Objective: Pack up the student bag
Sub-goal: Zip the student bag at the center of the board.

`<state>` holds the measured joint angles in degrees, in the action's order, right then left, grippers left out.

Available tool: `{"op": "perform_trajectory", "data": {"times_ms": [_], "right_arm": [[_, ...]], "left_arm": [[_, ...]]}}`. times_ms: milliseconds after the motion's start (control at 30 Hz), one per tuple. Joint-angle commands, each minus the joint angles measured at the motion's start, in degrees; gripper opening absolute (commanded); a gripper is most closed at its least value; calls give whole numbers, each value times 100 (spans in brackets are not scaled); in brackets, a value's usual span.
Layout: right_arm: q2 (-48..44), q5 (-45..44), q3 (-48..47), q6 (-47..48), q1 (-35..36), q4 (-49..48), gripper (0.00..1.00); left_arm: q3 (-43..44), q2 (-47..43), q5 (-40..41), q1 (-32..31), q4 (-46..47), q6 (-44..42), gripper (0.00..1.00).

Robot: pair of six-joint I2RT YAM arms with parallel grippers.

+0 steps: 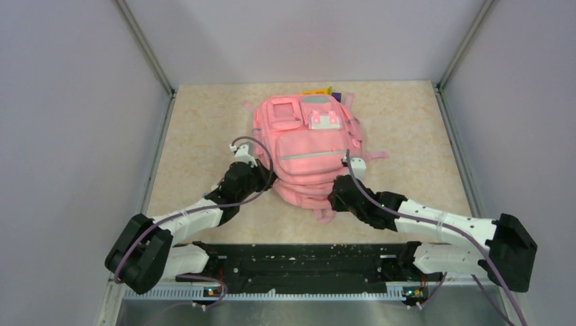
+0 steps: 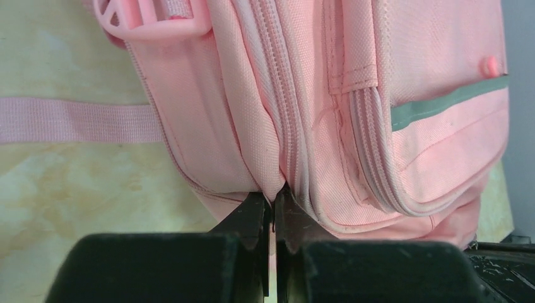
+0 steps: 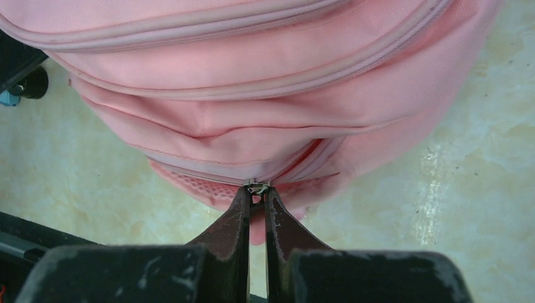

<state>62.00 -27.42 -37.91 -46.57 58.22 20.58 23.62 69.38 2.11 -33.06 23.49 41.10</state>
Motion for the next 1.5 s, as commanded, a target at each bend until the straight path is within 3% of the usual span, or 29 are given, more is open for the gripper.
{"op": "perform_trajectory", "data": {"times_ms": [0, 133, 300, 367, 400, 467, 533, 600, 700, 967, 1167, 1267, 1467], "right_arm": [[96, 485, 313, 341, -399, -36, 0], [157, 1045, 671, 508, -976, -701, 0], [298, 1456, 713, 864, -1523, -1192, 0], [303, 1786, 705, 1024, -1672, -1401, 0], [292, 1917, 654, 1124, -1696, -1449, 0], [235, 2076, 541, 1279, -1699, -1367, 0], [116, 2126, 433, 1411, -1695, -1187, 0], [-14, 2142, 335, 1509, -1704, -1008, 0], [-149, 2292, 208, 1635, -1700, -836, 0], [-389, 2613, 91, 1554, -1700, -768, 0], [-605, 2716, 228, 1454, -1700, -867, 0], [-658, 2786, 273, 1449, -1699, -857, 0], [-750, 2990, 385, 1413, -1700, -957, 0]], "left_arm": [[351, -198, 928, 644, -207, -741, 0], [567, -210, 830, 1019, -402, -978, 0], [928, -271, 1256, 1056, -838, -1463, 0], [1038, -347, 1084, 1051, -1047, -1830, 2], [1116, -425, 875, 1048, -1226, -1989, 13], [1055, -677, 648, 952, -1217, -2284, 45], [859, -1119, 882, 619, -1080, -2589, 68], [746, -1516, 1276, 213, -1095, -3018, 80], [629, -1884, 1663, -599, -1022, -3732, 82], [356, -1239, 897, -2078, 48, -4682, 81], [596, -157, 764, -2578, 607, -5023, 81], [731, 282, 1106, -2776, 907, -5322, 81], [1038, 909, 1202, -2809, 1106, -5548, 80]]}}
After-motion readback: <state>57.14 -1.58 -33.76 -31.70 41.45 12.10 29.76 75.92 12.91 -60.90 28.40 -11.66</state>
